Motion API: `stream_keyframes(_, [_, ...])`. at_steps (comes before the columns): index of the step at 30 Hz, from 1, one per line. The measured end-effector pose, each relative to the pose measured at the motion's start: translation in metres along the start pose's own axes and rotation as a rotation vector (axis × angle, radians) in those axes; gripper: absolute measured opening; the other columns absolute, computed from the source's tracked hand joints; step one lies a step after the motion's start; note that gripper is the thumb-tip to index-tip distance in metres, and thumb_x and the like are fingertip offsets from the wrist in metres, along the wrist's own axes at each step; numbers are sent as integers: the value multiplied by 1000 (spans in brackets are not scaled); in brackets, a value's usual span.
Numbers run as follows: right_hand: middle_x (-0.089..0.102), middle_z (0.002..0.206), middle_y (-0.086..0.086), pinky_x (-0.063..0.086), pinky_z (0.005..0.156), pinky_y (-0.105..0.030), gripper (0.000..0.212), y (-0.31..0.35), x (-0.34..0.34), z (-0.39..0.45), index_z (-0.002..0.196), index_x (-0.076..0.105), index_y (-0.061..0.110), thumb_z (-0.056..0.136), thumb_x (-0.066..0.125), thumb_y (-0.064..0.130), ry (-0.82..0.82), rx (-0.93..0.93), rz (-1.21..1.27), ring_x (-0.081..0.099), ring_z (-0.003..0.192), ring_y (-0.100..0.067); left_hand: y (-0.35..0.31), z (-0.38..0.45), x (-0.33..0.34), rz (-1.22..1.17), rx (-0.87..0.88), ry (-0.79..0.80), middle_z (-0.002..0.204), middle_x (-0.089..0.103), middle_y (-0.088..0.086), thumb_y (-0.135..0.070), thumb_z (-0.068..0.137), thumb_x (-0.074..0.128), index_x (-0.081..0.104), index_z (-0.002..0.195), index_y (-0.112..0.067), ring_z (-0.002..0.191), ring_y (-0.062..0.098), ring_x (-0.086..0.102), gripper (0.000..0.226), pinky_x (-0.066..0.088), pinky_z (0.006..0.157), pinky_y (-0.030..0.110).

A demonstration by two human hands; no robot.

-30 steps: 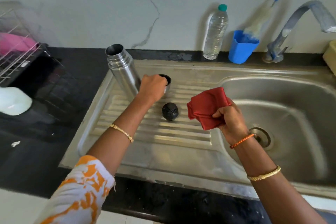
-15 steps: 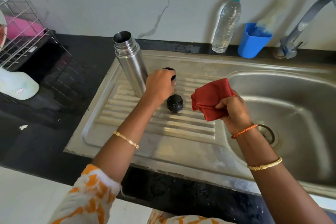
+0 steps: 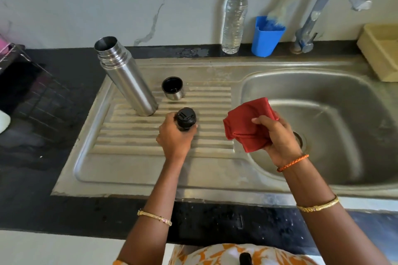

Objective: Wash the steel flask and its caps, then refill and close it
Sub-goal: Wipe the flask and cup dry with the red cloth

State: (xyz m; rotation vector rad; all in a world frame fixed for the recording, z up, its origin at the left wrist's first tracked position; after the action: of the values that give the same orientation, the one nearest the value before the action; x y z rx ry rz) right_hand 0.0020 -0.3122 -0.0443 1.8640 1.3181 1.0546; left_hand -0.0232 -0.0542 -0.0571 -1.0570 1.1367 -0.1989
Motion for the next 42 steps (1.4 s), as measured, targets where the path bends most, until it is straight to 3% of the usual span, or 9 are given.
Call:
stream_keyframes(3, [63, 89, -5, 55, 62, -33, 30, 0, -15, -3, 107, 61, 17, 81, 62, 3, -25, -1, -10, 61, 82, -20, -12, -1, 1, -79, 86, 3, 106, 66, -6, -27, 63, 88, 58, 108, -20, 105, 19, 59, 55, 46, 93, 40])
stream_keyframes(7, [62, 81, -2, 51, 57, -28, 25, 15, -32, -7, 98, 62, 20, 80, 62, 2, -61, -50, -22, 60, 75, -18, -54, -15, 23, -438, 141, 293, 107, 62, -5, -5, 67, 86, 47, 101, -28, 98, 15, 63, 57, 50, 83, 19])
stream_keyframes(12, [64, 88, -4, 49, 84, -37, 42, 58, -52, -18, 108, 65, 12, 76, 58, -15, -79, -275, -112, 60, 87, -20, -99, -46, 56, -655, 127, 557, 106, 69, 2, -7, 70, 85, 54, 105, -30, 91, 12, 68, 52, 53, 77, 24])
stream_keyframes(17, [64, 91, 6, 49, 65, -12, 57, 102, -46, -42, 120, 57, 11, 79, 46, -26, -28, -592, -355, 63, 72, 9, -132, -80, 90, -1047, -130, 860, 97, 68, 4, -25, 80, 67, 59, 109, -18, 78, 19, 70, 31, 55, 71, 26])
stream_keyframes(19, [66, 103, -2, 54, 66, -14, 61, 97, -35, -51, 123, 56, 7, 76, 39, -28, 20, -652, -418, 66, 79, 7, -144, -87, 100, -1047, -201, 868, 83, 65, 3, -35, 91, 52, 61, 102, -14, 59, 15, 64, 25, 53, 61, 25])
stream_keyframes(23, [68, 109, -2, 55, 82, -48, 65, 83, -44, -58, 120, 65, 17, 66, 44, -12, -86, -847, -604, 65, 89, -17, -149, -82, 121, -1017, -430, 694, 50, 48, -3, -56, 96, 38, 60, 81, -15, 45, 10, 40, 49, 35, 48, 23])
stream_keyframes(31, [60, 124, 5, 47, 95, -26, 69, 78, -64, -91, 121, 65, 25, 64, 46, -8, -411, -994, -818, 57, 111, -20, -150, -98, 152, -854, -549, 863, 35, 34, -1, -37, 95, 28, 54, 42, -15, 39, 14, 27, 63, 24, 50, 27])
stream_keyframes(37, [60, 127, -4, 49, 85, -32, 66, 83, -56, -89, 121, 66, 24, 64, 44, -1, -563, -951, -1056, 56, 106, -31, -164, -110, 158, -693, -280, 828, 46, 54, -3, -27, 100, 36, 59, 67, -15, 41, 9, 51, 42, 35, 39, 15])
stream_keyframes(42, [63, 119, -2, 51, 89, -42, 62, 108, -47, -49, 122, 64, 27, 72, 47, -4, -169, -712, -1237, 59, 107, -25, -159, -104, 159, -697, -282, 708, 85, 68, 7, -31, 98, 46, 67, 85, -13, 79, 19, 63, 31, 54, 73, 37])
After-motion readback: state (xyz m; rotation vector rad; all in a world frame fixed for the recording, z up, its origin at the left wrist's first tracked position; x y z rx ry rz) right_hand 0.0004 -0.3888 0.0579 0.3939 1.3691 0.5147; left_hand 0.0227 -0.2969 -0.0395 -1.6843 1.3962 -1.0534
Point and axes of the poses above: each hand's wrist, its own z-axis towards the middle knuckle, its own x-axis out of the palm, y = z × x, the point moved 7 cm from there along z, towards the middle knuckle
